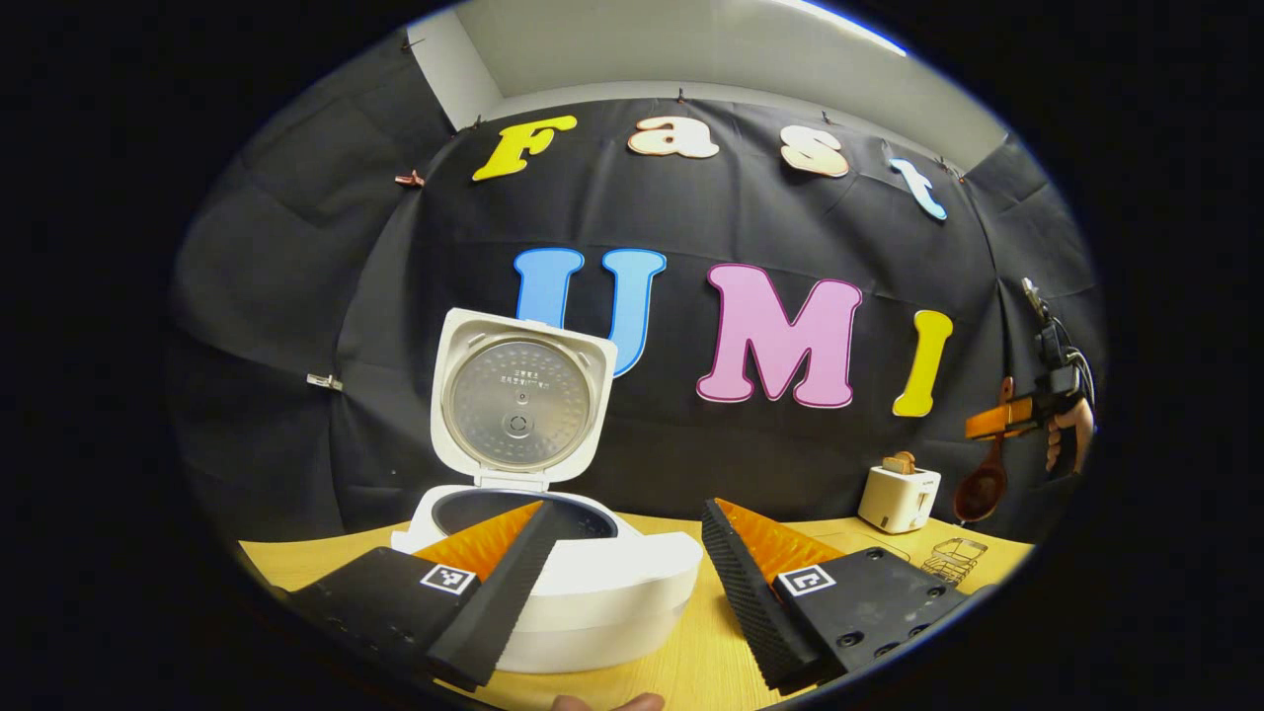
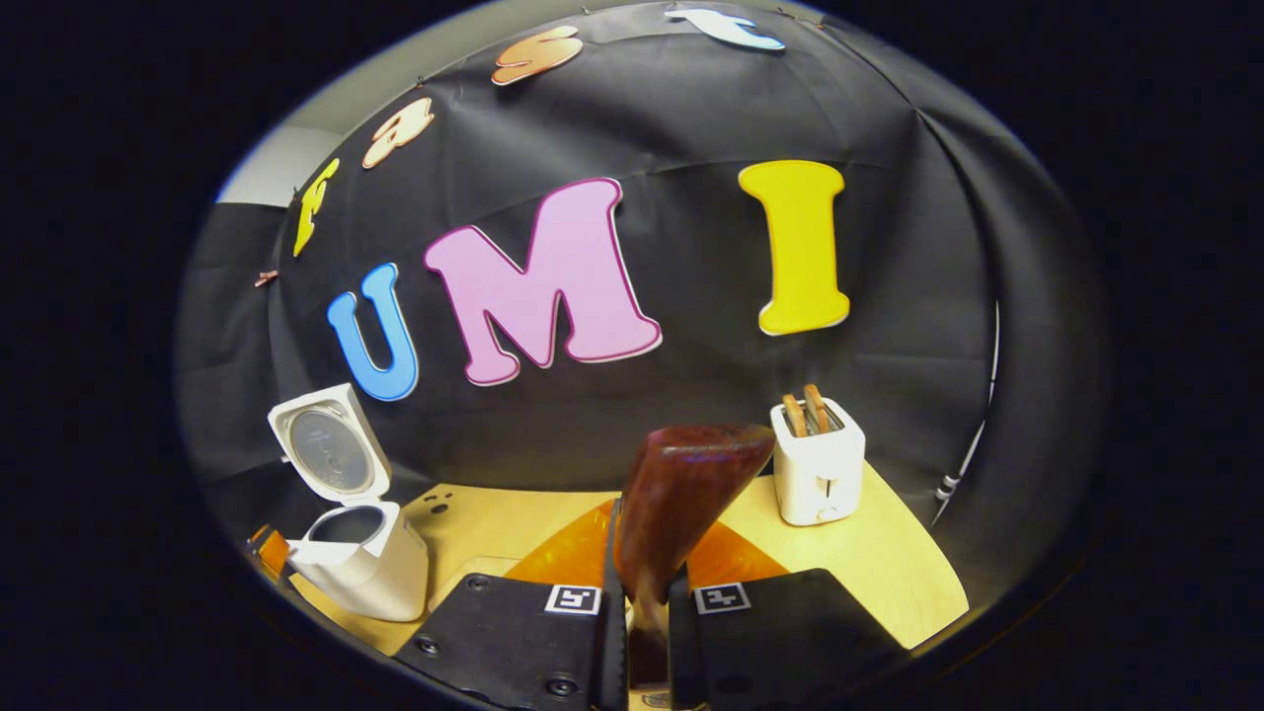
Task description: Close the left gripper, press the button to open the rice cooker; take a wooden spoon from the chopstick holder with the right hand, scoop a spoonful of rice and pour it into the rice cooker, then put the wooden spoon back into the chopstick holder.
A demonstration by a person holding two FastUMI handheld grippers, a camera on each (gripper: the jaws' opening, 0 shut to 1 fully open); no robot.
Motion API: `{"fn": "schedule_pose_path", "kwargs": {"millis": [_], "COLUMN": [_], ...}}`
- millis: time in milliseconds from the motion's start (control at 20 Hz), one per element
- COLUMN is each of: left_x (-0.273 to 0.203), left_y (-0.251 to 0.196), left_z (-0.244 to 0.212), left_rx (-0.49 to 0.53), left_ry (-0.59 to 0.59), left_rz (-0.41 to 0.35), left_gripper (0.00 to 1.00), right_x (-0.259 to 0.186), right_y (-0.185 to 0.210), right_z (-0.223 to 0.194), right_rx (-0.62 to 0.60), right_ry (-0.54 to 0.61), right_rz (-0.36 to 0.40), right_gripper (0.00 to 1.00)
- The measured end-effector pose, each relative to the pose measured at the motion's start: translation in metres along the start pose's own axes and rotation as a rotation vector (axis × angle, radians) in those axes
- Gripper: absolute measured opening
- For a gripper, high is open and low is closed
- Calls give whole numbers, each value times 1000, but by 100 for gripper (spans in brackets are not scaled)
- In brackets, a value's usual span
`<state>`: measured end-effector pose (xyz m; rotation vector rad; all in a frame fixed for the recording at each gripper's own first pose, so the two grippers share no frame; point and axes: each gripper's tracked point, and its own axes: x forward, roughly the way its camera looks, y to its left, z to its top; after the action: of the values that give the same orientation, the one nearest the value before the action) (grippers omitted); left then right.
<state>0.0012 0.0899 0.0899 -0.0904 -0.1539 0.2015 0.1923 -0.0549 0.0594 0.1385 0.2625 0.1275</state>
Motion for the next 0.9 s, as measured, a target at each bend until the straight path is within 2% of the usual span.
{"fn": "schedule_pose_path", "kwargs": {"millis": [250,500,700,850,900], "left_x": [3,7,18,32,38], "left_y": [5,9,16,35,42], "left_z": [-1,-3,5,19,25], "left_rx": [-4,2,44,111,117], "left_ry": [-8,-2,-21,-27,-24], "left_rz": [23,27,38,81,98], "left_gripper": [95,95,95,95,95], "right_x": [9,15,18,19,18], "right_y": [-29,-37,-47,-49,-56], "right_z": [-49,-75,-108,-126,-123], "right_rx": [36,80,72,148,151], "right_ry": [32,37,89,136,128], "right_rz": [-72,-112,-152,-143,-163], "right_gripper": [20,19,19,20,20]}}
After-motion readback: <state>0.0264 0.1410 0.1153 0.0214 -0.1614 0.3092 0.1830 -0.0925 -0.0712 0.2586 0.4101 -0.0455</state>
